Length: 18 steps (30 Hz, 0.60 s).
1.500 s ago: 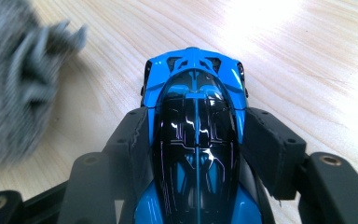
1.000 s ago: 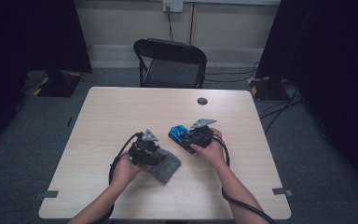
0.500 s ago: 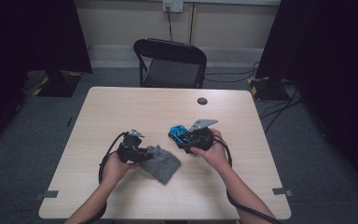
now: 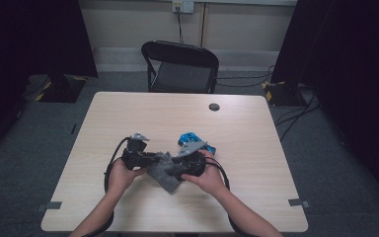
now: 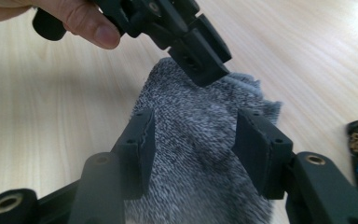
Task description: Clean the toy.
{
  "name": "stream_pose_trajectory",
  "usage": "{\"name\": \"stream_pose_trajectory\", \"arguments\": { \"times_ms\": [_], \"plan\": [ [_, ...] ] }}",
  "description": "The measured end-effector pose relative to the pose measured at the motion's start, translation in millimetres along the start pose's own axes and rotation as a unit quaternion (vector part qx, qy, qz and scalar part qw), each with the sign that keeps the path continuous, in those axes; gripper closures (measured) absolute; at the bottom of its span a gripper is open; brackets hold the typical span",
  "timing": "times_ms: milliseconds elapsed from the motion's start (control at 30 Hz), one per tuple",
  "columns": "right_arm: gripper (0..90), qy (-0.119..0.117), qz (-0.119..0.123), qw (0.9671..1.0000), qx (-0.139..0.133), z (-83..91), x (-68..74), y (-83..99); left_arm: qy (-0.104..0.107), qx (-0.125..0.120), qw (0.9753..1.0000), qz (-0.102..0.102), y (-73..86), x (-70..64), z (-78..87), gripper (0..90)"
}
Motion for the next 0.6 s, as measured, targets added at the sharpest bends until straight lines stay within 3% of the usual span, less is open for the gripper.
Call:
{"name": "stream_pose_trajectory", "arguments": {
  "times_ms": [100, 167, 333, 400, 500, 600],
  "plan": [
    [47.8, -0.003, -0.002, 1.0000, -0.001, -10.9, 6.6, 1.1, -0.006, 0.027, 0.9994, 0.018, 8.1, 6.8, -12.4, 87.6],
    [47.6, -0.004, -0.006, 1.0000, -0.003, -20.5, 11.4, 3.5, -0.011, 0.025, 0.9994, 0.020, 7.8, 8.6, -15.4, 88.7],
    [46.2, 0.035, -0.007, 0.9990, 0.026, -39.8, 10.5, 18.6, -0.062, 0.031, 0.9969, -0.038, 4.2, 10.9, -13.9, 89.3],
    [46.2, 0.044, -0.012, 0.9986, 0.028, -41.9, 11.6, 21.7, -0.074, 0.029, 0.9960, -0.040, 3.7, 15.6, -13.3, 89.6],
    [46.6, 0.039, 0.010, 0.9982, 0.045, -41.0, 16.7, 25.4, -0.071, 0.027, 0.9966, -0.033, 4.2, 18.7, -15.0, 89.6],
    [46.7, 0.033, 0.000, 0.9988, 0.037, -35.7, 17.5, 21.5, -0.053, 0.016, 0.9981, -0.025, 1.1, 13.2, -12.7, 89.0]
  ]
}}
Point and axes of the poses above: each handheld gripper's, and its own axes: z roughly backward along the jaws, y roughly out of its underside, x roughly to its left, the point moved 8 cm from there along -z, roughly forward along the jaws, and after that the axes turned 2 degrees about -z, right-handed, at the moved point
